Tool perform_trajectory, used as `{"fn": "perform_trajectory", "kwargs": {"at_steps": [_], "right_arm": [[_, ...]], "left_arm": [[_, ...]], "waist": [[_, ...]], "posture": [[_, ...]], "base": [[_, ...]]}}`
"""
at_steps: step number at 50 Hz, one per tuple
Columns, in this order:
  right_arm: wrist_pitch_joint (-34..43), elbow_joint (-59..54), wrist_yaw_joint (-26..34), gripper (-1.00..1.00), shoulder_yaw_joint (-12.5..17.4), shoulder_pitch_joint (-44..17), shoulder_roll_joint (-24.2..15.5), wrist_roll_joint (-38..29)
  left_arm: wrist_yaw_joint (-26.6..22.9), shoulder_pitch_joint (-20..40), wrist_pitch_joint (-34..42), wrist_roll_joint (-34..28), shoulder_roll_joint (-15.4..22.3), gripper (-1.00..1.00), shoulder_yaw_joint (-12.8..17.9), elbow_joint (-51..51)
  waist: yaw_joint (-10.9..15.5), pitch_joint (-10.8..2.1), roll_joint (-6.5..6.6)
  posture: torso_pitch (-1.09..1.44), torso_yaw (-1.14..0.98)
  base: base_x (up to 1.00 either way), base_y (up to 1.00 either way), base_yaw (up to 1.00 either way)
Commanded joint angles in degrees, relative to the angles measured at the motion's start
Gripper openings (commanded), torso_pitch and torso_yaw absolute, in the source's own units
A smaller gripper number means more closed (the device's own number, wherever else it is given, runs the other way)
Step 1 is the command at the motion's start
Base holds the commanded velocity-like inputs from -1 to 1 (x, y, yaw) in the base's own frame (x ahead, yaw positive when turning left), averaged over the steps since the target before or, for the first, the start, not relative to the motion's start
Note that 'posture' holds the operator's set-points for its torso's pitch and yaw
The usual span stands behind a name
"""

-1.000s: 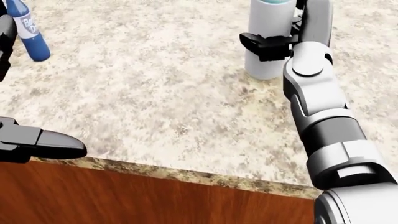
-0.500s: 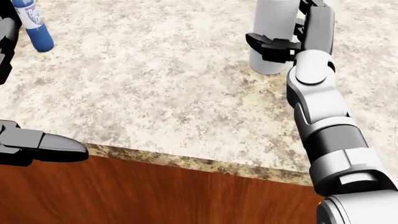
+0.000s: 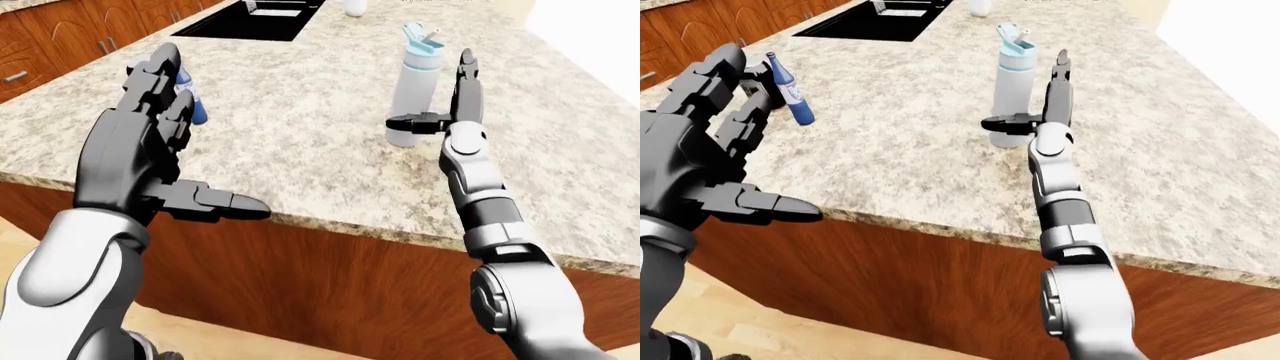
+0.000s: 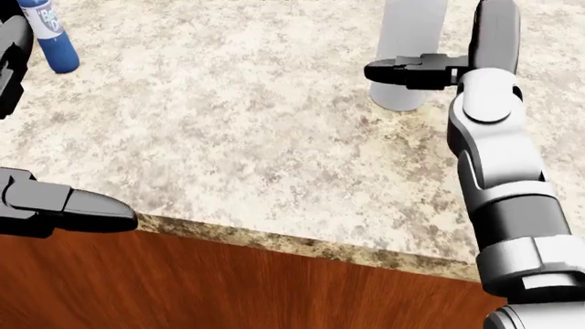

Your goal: Move the drinks to the dining counter.

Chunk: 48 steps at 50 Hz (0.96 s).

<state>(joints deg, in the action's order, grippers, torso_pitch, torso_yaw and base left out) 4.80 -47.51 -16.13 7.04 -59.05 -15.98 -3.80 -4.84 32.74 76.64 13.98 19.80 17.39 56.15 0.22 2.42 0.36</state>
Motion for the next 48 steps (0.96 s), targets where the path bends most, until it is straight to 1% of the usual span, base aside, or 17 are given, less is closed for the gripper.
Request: {"fn": "perform_trajectory", "kwargs": {"at_steps": [1,6,11,15,19,22,23,26,29,33,36,39,44,45,46,47,48], "right_arm": [[0.7,5.9,1.2,1.00,0.5,-0.3,-1.1,0.3],[6.8,19.6,4.7,1.00,2.1,6.6,-2.8,2.1],[18.6,40.7,8.6,1.00,4.7,14.3,-4.6,5.4],[28.6,56.3,11.2,1.00,8.1,19.5,-6.7,8.5],[37.7,71.9,12.2,1.00,15.4,25.4,-9.4,14.8],[41.6,81.2,12.5,1.00,23.5,31.5,-11.9,21.8],[42.0,82.3,12.1,1.00,24.3,32.4,-12.4,23.1],[43.6,87.5,12.5,1.00,30.4,37.4,-14.0,28.6],[43.9,88.4,13.3,1.00,36.9,40.6,-16.7,33.7],[47.2,91.2,11.7,1.00,47.6,44.7,-20.2,44.1],[46.7,93.4,10.0,1.00,53.2,48.5,-21.3,48.9],[47.5,94.4,7.4,1.00,61.1,51.6,-22.9,57.3],[43.9,94.2,-0.3,1.00,72.7,57.8,-23.9,70.1],[42.9,93.4,-4.6,1.00,74.7,58.6,-22.8,77.5],[39.5,95.3,-3.8,1.00,75.4,61.0,-21.6,75.2],[37.4,94.6,-5.7,1.00,77.7,62.6,-21.0,79.1],[35.8,94.5,-6.3,1.00,77.5,64.1,-21.2,80.0]], "left_arm": [[0.4,2.0,-0.4,-0.4,0.5,1.00,0.4,1.2],[0.4,3.2,0.4,-1.0,0.4,1.00,-0.4,1.3],[0.4,4.5,1.3,-2.0,0.2,1.00,-1.5,1.3],[-0.3,5.4,2.2,-2.3,0.4,1.00,-0.6,1.4],[-1.0,6.0,3.9,-2.0,0.7,1.00,1.6,2.5],[-1.4,5.3,3.9,-1.7,0.6,1.00,3.2,3.0],[-1.4,5.4,4.0,-1.5,0.7,1.00,3.5,3.1],[-1.9,6.5,6.1,0.1,2.0,1.00,6.4,3.8],[-2.9,7.9,7.6,1.5,3.7,1.00,11.2,3.9],[-4.2,9.1,9.3,4.8,7.6,1.00,20.3,3.9],[-3.1,8.4,9.0,8.8,9.6,1.00,26.2,3.9],[-0.5,7.9,9.0,14.8,11.7,1.00,33.1,3.9],[11.0,3.6,6.5,32.4,15.1,1.00,46.0,3.9],[14.6,0.9,3.5,37.3,15.1,1.00,48.6,3.8],[18.8,-1.9,1.1,43.9,14.3,1.00,51.8,3.6],[23.2,-8.4,-5.0,49.2,14.9,1.00,53.1,3.7],[28.0,-13.3,-10.4,54.0,16.7,1.00,52.3,2.8]], "waist": [[0.0,-1.54,0.01],[0.1,-1.48,-0.37],[0.4,-1.32,-0.81],[0.4,-1.07,-1.10],[0.5,-0.85,-1.46],[0.6,-0.61,-1.81],[0.7,-0.55,-1.97],[0.6,-0.32,-2.25],[0.5,-0.06,-2.43],[0.3,0.33,-2.43],[0.4,0.89,-2.31],[0.3,1.12,-2.22],[0.2,1.58,-2.04],[0.2,1.74,-1.97],[0.1,1.84,-1.90],[0.1,1.97,-1.86],[0.1,2.01,-1.72]], "posture": [[0.00,0.00],[0.00,0.00],[0.00,0.00],[0.00,0.00],[0.00,0.00],[0.00,0.00],[0.00,0.00],[0.00,0.00],[0.00,0.00],[0.00,0.00],[0.00,0.00],[0.00,0.00],[0.00,0.00],[0.00,0.00],[0.00,0.00],[0.00,0.00],[0.00,0.00]], "base": [[0.00,0.00,0.00],[0.00,0.00,0.00],[0.00,0.00,0.00],[0.00,0.00,0.00],[0.00,0.00,0.00],[0.00,0.00,0.00],[0.00,0.00,0.00],[0.00,0.00,0.00],[0.00,0.00,0.00],[0.00,0.00,0.00],[0.00,0.00,0.00],[0.00,0.00,0.00],[0.00,0.00,0.00],[0.00,0.00,0.00],[0.00,0.00,0.00],[0.00,0.00,0.00],[0.00,0.00,0.00]]}}
